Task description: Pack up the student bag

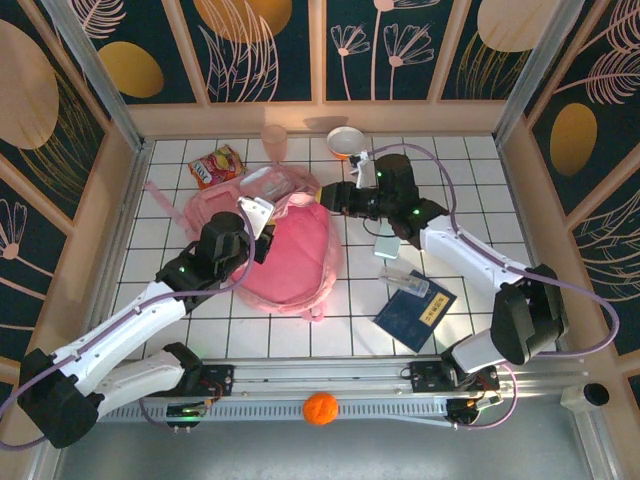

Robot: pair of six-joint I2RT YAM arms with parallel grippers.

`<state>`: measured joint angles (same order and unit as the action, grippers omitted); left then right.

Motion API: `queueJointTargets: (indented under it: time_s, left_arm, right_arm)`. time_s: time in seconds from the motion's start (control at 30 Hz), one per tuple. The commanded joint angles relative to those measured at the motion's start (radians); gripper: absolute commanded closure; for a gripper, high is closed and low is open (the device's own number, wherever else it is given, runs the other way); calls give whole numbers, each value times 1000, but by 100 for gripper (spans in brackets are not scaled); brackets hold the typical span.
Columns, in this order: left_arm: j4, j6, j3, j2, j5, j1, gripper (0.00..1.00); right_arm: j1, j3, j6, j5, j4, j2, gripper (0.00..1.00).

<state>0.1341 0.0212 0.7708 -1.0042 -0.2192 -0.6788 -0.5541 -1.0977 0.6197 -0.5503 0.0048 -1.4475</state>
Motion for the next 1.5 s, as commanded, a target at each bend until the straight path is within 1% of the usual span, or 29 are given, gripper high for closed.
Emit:
queueJointTargets:
  time_s: [0.0,0.13,0.2,0.27,0.33,0.37,0.43,0.47,0.5,0.53,0.6,0.67,0.73,0.8,0.87,0.97,1.07,1.17,1.33,1.47]
  left_arm:
    - [-22,-50,-12,-4,-41,10,100]
    - [-66,-68,-37,-1,-14,11,100]
    - [-84,-47,-53,-6,27,10,100]
    - [-83,-22,-65,-20,83,13,100]
    - [-51,7,-68,-46,154,10,94]
    - [-26,19,-68,-62,185,10,87]
    - [14,56,-67,-77,250,10,52]
    - [21,62,-70,-74,282,10,39]
    - [16,47,-74,-66,288,10,32]
    - [7,24,-79,-54,290,10,28]
    - [2,-9,-81,-34,333,10,23]
    - [10,-50,-80,-13,367,10,21]
    - [12,-103,-87,3,362,10,19]
    - [-8,-182,-105,20,314,10,18]
    - [-45,-226,-129,29,313,10,17]
    - [-112,-269,-161,12,318,10,17]
    - [-139,-283,-160,-26,331,11,16]
    - [-150,-287,-148,-56,325,10,15]
    - [-177,-283,-153,-65,292,10,14]
    - [-198,-279,-160,-74,288,10,13]
  right_arm:
    - [39,-4,-75,153,-181,92,56]
    - [89,17,-98,299,-408,188,51]
    - [126,42,-95,366,-513,240,50]
    - [168,79,-82,404,-582,288,50]
    - [220,128,-61,407,-617,341,49]
    - [249,158,-51,401,-628,373,48]
    - [303,209,-16,397,-645,419,47]
    - [334,237,15,401,-660,440,47]
    - [361,261,35,397,-668,459,47]
    - [385,293,59,387,-677,482,47]
    - [423,337,104,374,-695,528,46]
    - [425,377,151,361,-713,576,46]
    - [408,416,205,342,-716,618,46]
    - [364,466,264,331,-710,651,46]
    - [298,505,322,338,-689,664,46]
    - [200,564,397,337,-603,630,46]
    - [139,591,433,341,-511,556,46]
    - [131,599,425,362,-442,483,46]
    - [158,569,373,381,-365,365,47]
    - [215,539,323,393,-315,302,47]
